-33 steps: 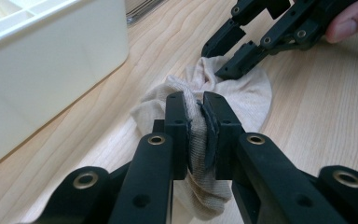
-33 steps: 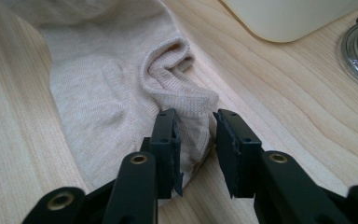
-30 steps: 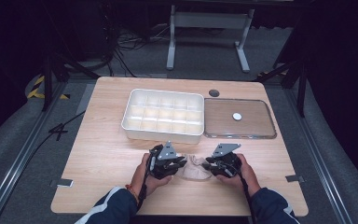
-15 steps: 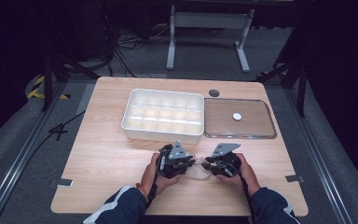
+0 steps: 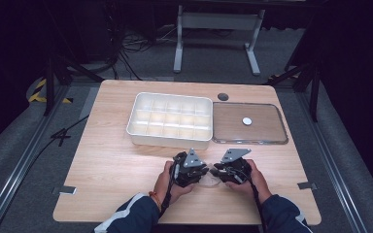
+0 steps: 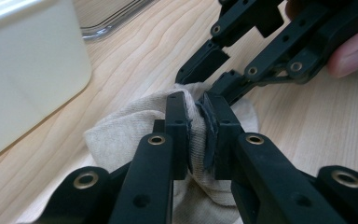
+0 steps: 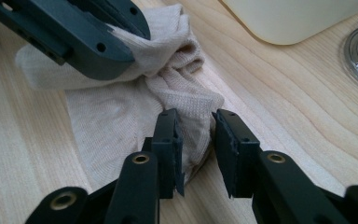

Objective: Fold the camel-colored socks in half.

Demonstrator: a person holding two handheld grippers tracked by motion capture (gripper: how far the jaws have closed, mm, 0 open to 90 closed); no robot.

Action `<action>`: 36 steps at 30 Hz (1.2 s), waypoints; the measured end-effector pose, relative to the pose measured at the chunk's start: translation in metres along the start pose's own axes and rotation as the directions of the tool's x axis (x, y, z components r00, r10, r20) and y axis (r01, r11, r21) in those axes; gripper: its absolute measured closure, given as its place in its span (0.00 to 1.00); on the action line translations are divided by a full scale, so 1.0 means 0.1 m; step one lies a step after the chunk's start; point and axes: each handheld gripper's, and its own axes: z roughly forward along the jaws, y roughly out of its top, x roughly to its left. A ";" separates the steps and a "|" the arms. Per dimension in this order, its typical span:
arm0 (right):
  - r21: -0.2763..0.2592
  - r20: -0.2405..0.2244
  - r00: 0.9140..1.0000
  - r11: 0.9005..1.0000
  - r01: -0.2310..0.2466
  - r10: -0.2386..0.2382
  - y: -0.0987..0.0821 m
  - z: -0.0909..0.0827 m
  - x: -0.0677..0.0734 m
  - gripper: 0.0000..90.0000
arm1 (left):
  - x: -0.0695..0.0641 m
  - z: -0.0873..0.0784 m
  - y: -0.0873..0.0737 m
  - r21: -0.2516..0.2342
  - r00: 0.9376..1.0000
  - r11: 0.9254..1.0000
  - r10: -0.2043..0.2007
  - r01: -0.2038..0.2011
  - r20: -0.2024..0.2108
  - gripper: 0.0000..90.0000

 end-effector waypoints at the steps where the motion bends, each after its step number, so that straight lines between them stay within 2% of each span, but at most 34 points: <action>1: 0.001 -0.001 1.000 1.000 -0.001 0.001 0.00 0.00 0.00 0.79 | 0.00 0.01 0.00 0.005 1.000 1.000 0.004 -0.004 0.000 0.90; 2: 0.000 -0.004 1.000 1.000 0.000 0.000 0.00 0.00 0.00 0.79 | -0.01 0.02 -0.01 0.009 1.000 1.000 0.000 0.000 0.002 0.90; 5: -0.001 -0.009 1.000 1.000 -0.007 0.007 -0.01 0.00 -0.01 0.79 | -0.01 0.03 -0.01 -0.002 1.000 1.000 -0.009 0.009 0.003 0.75; 7: -0.002 -0.009 1.000 1.000 -0.006 0.006 -0.01 0.00 -0.01 0.79 | -0.01 0.00 0.00 -0.042 1.000 0.999 -0.020 0.021 0.016 0.72; 11: -0.001 -0.009 1.000 1.000 -0.008 0.008 -0.01 0.00 -0.01 0.79 | 0.01 -0.14 0.05 -0.096 1.000 0.995 0.011 -0.009 0.020 0.65; 14: -0.004 -0.015 1.000 1.000 -0.015 0.015 -0.01 0.00 -0.02 0.79 | 0.05 -0.29 0.08 -0.118 1.000 0.993 0.020 -0.019 0.001 0.64; 15: -0.004 -0.015 1.000 1.000 -0.015 0.015 -0.01 0.00 -0.02 0.79 | 0.09 -0.37 0.08 -0.132 1.000 0.991 0.016 -0.015 0.007 0.65; 17: -0.004 -0.014 1.000 1.000 -0.016 0.016 -0.01 0.00 -0.02 0.79 | 0.17 -0.52 0.05 -0.139 1.000 0.990 0.026 -0.025 0.009 0.71; 18: -0.004 -0.015 1.000 1.000 -0.016 0.016 -0.01 0.00 -0.02 0.79 | 0.19 -0.55 0.03 -0.138 1.000 0.990 0.017 -0.015 0.018 0.74; 19: -0.004 -0.015 1.000 1.000 -0.017 0.017 -0.01 0.00 -0.02 0.79 | 0.22 -0.58 -0.01 -0.130 1.000 0.991 0.015 -0.011 0.028 0.76; 21: -0.005 -0.015 1.000 1.000 -0.017 0.017 -0.01 0.00 -0.02 0.79 | 0.26 -0.57 -0.12 -0.079 0.999 0.997 0.017 -0.013 0.042 0.82; 23: -0.004 -0.015 1.000 1.000 -0.018 0.018 -0.01 0.00 -0.02 0.79 | 0.25 -0.51 -0.21 -0.033 0.998 0.999 0.024 -0.022 0.056 0.85; 25: -0.003 -0.014 1.000 1.000 -0.018 0.018 -0.01 0.00 -0.02 0.79 | 0.22 -0.42 -0.27 0.012 0.997 0.999 0.047 -0.048 0.066 0.86; 26: -0.003 -0.014 1.000 1.000 -0.018 0.018 -0.01 0.00 -0.02 0.79 | 0.20 -0.40 -0.28 0.018 0.997 0.999 0.046 -0.047 0.069 0.87; 27: -0.002 -0.013 1.000 1.000 -0.017 0.017 -0.01 0.00 -0.02 0.79 | 0.20 -0.37 -0.29 0.026 0.995 0.997 0.066 -0.068 0.074 0.87; 29: -0.004 -0.014 1.000 1.000 -0.019 0.019 -0.01 0.00 -0.02 0.79 | 0.16 -0.31 -0.31 0.041 0.994 0.996 0.080 -0.084 0.073 0.86; 31: -0.006 -0.014 1.000 1.000 -0.016 0.016 -0.02 0.00 -0.02 0.79 | 0.13 -0.24 -0.33 0.055 0.993 0.995 0.080 -0.085 0.083 0.85; 33: -0.008 -0.014 1.000 1.000 -0.014 0.014 -0.02 0.00 -0.02 0.79 | 0.11 -0.18 -0.36 0.079 0.991 0.991 0.105 -0.111 0.078 0.85; 36: -0.004 -0.010 1.000 1.000 -0.015 0.015 -0.01 0.00 -0.01 0.78 | 0.11 -0.15 -0.38 0.076 0.990 0.990 0.111 -0.117 0.083 0.85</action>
